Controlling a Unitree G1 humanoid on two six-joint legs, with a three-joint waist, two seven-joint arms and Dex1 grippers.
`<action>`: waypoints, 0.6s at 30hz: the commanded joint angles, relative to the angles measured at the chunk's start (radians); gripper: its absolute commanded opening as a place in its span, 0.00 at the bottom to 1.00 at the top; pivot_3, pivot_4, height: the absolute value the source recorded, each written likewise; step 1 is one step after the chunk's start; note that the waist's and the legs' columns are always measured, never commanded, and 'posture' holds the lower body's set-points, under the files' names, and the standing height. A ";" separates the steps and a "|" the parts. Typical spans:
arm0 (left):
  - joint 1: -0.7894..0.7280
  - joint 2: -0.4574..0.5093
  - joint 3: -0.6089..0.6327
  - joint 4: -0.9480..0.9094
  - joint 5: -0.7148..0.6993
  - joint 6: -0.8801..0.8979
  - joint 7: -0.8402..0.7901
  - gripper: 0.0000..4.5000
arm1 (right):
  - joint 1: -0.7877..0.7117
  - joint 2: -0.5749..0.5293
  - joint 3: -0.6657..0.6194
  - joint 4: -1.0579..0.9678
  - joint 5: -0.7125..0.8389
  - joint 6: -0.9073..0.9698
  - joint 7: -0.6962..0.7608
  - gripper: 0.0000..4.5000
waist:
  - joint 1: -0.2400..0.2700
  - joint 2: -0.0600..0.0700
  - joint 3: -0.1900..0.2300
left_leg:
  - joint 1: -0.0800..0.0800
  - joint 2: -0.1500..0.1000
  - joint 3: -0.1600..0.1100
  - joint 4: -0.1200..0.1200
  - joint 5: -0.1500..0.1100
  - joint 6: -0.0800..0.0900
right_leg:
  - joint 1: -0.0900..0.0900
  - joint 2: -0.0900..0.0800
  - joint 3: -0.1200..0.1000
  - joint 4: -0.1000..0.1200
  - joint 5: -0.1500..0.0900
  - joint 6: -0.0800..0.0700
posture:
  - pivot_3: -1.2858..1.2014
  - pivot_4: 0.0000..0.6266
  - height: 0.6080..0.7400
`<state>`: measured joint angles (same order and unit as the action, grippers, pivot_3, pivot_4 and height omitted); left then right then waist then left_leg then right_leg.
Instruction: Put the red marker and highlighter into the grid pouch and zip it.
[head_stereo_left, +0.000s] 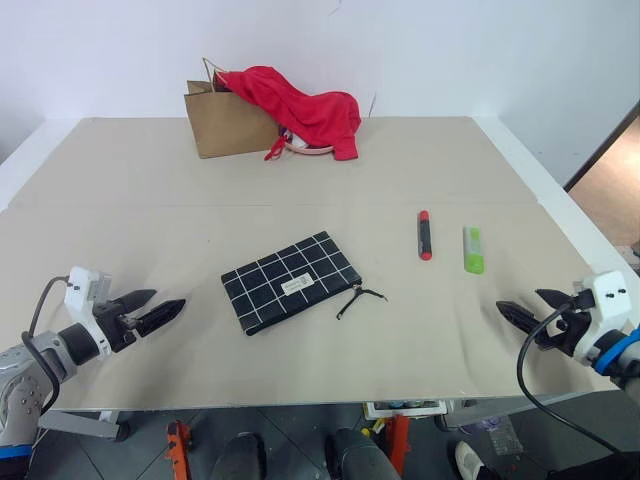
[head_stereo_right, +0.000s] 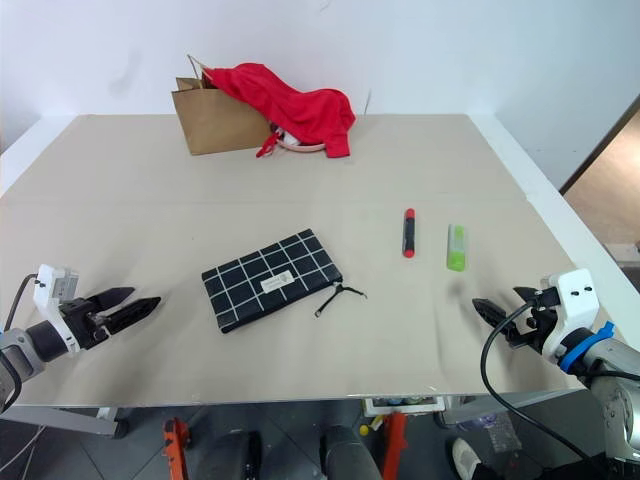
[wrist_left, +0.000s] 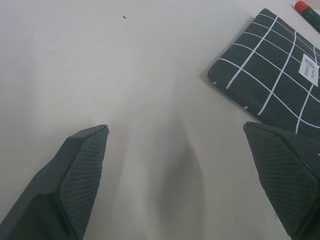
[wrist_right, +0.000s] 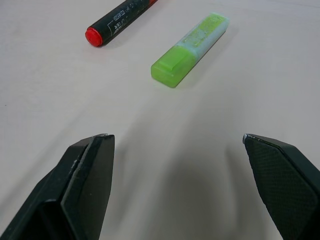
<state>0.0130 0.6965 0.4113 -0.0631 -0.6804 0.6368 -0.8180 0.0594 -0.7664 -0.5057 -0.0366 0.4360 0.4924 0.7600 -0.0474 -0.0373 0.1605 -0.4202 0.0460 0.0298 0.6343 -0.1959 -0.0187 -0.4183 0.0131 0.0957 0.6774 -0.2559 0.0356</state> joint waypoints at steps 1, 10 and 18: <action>-0.011 0.003 0.034 -0.026 -0.021 0.001 0.004 0.99 | -0.028 -0.023 0.009 -0.002 -0.006 -0.019 0.004 0.98 | 0.000 0.000 0.000 | 0.000 0.000 0.000 0.000 0.000 0.000 | 0.000 0.000 0.000 0.000 0.000 0.000 | 0.52 0.24 1.00; -0.002 0.000 0.004 0.010 0.022 -0.090 -0.046 0.99 | -0.052 -0.023 0.051 0.006 -0.019 -0.022 0.008 0.98 | 0.000 0.000 0.000 | 0.000 0.000 0.001 0.000 0.000 0.000 | 0.000 0.000 0.001 0.000 0.000 0.001 | 0.52 0.24 1.00; -0.028 0.004 -0.003 0.069 0.047 -0.227 -0.166 0.99 | -0.073 -0.028 0.072 0.011 -0.022 -0.027 0.020 0.98 | 0.000 0.000 0.000 | 0.000 0.000 0.000 0.000 0.000 0.000 | 0.000 0.000 0.000 0.000 0.000 -0.001 | 0.52 0.24 1.00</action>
<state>-0.0134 0.6854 0.4021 -0.0021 -0.6636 0.5130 -0.9135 0.0027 -0.7685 -0.4317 -0.0148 0.4166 0.4851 0.7668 -0.0474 -0.0372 0.1605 -0.4201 0.0459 0.0306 0.6344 -0.1958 -0.0187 -0.4184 0.0131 0.0964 0.6774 -0.2561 0.0348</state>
